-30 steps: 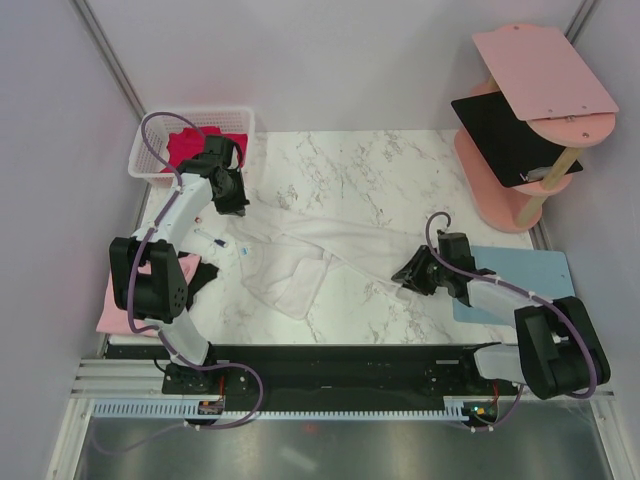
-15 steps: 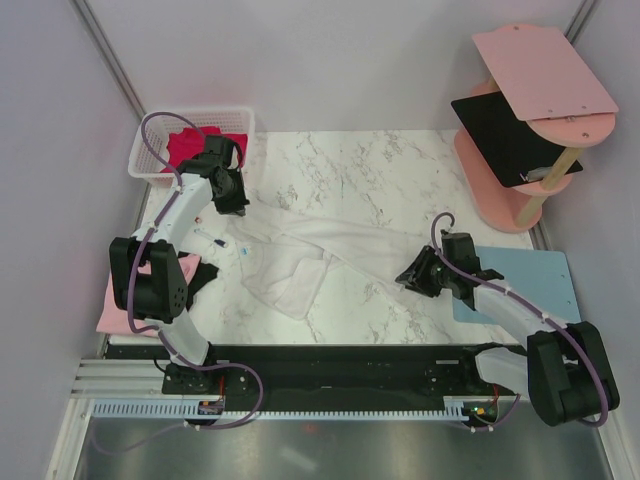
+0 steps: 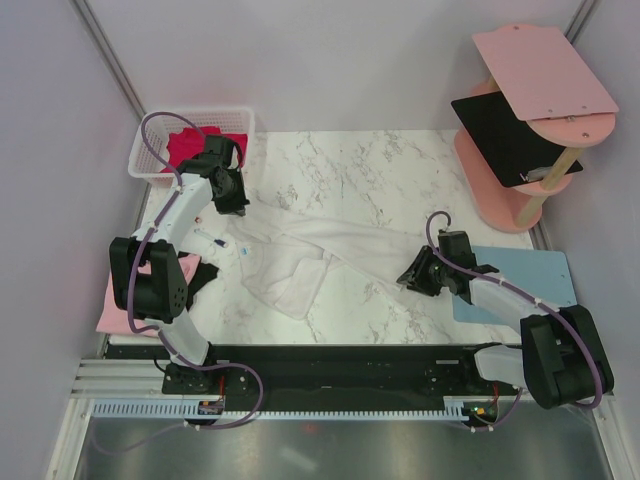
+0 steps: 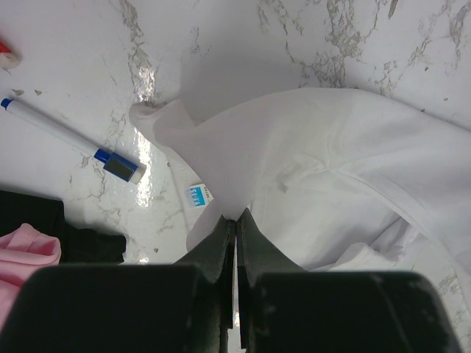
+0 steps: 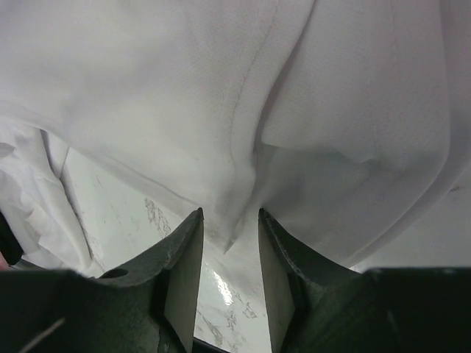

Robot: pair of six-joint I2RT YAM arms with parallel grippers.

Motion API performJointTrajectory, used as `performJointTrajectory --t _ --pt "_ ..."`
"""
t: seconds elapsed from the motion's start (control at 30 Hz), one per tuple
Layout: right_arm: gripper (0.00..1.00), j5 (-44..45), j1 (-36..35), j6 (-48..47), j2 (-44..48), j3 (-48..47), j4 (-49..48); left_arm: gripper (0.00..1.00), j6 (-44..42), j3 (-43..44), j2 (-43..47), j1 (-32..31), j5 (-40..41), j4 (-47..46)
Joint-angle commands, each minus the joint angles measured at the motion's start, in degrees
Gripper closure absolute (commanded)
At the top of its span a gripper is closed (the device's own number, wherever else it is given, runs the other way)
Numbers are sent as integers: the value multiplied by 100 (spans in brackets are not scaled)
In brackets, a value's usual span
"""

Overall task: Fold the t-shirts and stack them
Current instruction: Flatten out the tshirt

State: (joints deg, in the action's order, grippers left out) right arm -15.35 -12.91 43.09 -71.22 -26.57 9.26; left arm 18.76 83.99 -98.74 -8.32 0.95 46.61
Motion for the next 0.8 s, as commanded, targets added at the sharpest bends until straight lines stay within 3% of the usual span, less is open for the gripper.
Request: performJointTrajectory --t 0.0,0.47,0.57,0.6,0.63,0.77 --pt "58 -20 -28 59 -23 55 -398 98 48 -31 39 23 -34 -91" --pt "61 -108 -212 217 -603 -59 -882 98 40 -40 12 23 -16 -99" --pt "73 -91 -317 287 -682 -147 -1092 98 40 -31 4 23 -25 -91" --pt "86 -64 -379 296 -691 -173 -1119 98 40 -31 -5 23 -33 -99" --pt "90 -21 -414 305 -717 -208 -1119 98 40 -31 -14 23 -25 -99" --pt "98 41 -493 244 -604 -436 -778 98 31 -40 4 23 -7 -99"
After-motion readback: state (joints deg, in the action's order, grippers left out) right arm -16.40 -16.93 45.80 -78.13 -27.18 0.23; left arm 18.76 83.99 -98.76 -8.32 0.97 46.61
